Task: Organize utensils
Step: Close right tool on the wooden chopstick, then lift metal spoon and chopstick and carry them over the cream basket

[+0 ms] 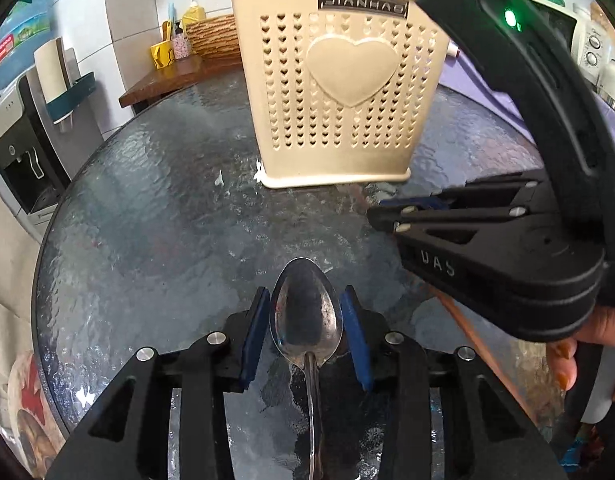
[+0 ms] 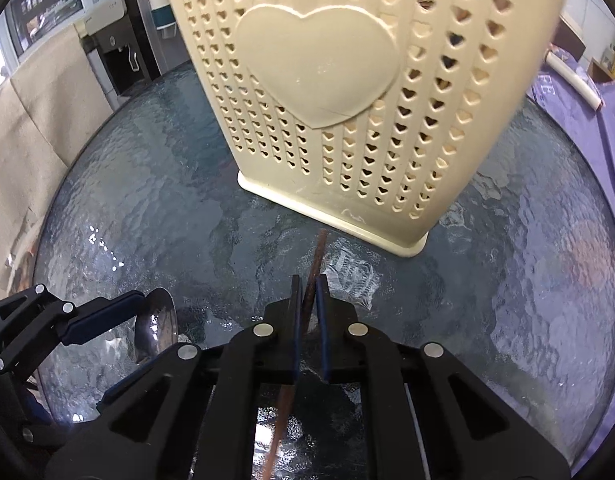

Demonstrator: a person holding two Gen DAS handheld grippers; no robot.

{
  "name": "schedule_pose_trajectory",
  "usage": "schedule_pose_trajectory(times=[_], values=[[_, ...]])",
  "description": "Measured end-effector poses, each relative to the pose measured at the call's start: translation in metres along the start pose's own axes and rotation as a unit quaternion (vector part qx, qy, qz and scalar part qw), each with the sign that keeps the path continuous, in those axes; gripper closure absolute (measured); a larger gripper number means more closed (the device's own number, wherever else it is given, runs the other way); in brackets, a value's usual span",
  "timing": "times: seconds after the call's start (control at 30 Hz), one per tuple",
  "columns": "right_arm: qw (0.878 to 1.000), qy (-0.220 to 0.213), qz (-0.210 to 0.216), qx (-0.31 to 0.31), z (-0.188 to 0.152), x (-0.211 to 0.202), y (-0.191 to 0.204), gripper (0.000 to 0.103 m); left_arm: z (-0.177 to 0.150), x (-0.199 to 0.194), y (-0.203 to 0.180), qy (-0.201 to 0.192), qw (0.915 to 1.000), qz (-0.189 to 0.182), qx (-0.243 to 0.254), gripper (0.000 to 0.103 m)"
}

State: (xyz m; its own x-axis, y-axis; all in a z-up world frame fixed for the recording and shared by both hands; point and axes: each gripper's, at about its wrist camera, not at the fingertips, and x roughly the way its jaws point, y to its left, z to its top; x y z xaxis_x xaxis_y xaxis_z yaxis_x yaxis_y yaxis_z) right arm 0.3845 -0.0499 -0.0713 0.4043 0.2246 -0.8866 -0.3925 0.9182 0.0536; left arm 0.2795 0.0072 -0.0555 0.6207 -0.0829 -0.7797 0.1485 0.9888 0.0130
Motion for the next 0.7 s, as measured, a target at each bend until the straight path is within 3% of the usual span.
schedule_pose_trajectory(times=[0.27, 0.7], values=[[0.999, -0.039, 0.029, 0.012, -0.010, -0.024, -0.010, 0.097, 0.008, -0.021, 0.007, -0.034, 0.9994, -0.009, -0.007, 0.067], [0.981, -0.177, 0.071, 0.023, -0.023, -0.144, -0.035, 0.097, 0.029, -0.093, 0.007, -0.123, 0.9918, -0.033, -0.014, 0.067]])
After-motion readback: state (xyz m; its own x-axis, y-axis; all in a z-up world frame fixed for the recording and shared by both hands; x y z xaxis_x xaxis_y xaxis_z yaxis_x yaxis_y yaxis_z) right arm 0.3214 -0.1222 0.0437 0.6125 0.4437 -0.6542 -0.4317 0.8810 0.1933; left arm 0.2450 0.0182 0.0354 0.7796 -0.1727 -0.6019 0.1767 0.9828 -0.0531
